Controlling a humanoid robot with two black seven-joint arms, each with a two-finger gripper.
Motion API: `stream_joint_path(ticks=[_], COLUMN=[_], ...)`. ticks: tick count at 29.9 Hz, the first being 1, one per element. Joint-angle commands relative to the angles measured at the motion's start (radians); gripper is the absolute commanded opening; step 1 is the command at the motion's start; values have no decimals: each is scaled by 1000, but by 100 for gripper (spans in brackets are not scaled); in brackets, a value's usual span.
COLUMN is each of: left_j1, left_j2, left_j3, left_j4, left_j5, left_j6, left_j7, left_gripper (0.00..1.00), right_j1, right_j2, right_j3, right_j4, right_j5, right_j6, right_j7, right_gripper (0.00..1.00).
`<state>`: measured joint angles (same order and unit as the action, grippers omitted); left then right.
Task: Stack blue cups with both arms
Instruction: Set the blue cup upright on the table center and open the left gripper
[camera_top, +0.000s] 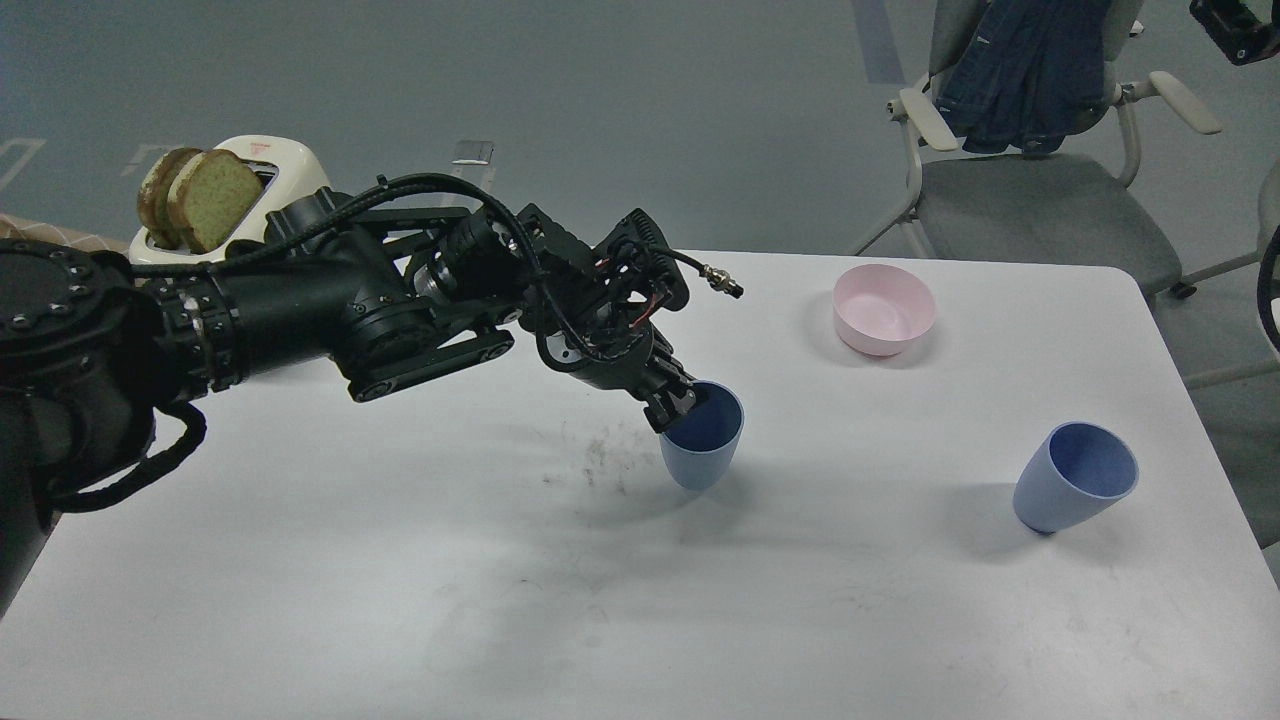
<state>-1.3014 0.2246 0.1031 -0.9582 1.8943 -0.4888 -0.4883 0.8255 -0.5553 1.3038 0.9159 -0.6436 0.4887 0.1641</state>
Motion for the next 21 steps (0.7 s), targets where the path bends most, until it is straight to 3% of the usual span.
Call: stream_joint_path(ticks=[1, 10, 12, 13, 14, 21], left_j1=[4, 16, 11, 2, -2, -125], left_j2=[15, 36, 47, 62, 68, 162], left_j3=[0, 3, 3, 0, -2, -26], left_j4=[-17, -22, -24, -30, -36, -94], left_j5=[-1, -27, -52, -67, -75, -276], left_j6=[0, 0, 0, 0, 0, 0], left_j7=[0, 0, 0, 0, 0, 0], left_gripper=[41, 44, 54, 70, 76, 91], right_j1=[-2, -5, -9, -9, -11, -31], right_j2=[0, -11, -11, -12, -12, -52], right_j3=[0, 0, 0, 2, 2, 2], right_j4=[0, 1, 3, 1, 1, 9], right_j5=[1, 2, 2, 2, 2, 2], right_j6=[0, 0, 0, 0, 0, 0], right_j7=[0, 2, 2, 2, 2, 2], right_gripper=[100, 100, 100, 100, 100, 100])
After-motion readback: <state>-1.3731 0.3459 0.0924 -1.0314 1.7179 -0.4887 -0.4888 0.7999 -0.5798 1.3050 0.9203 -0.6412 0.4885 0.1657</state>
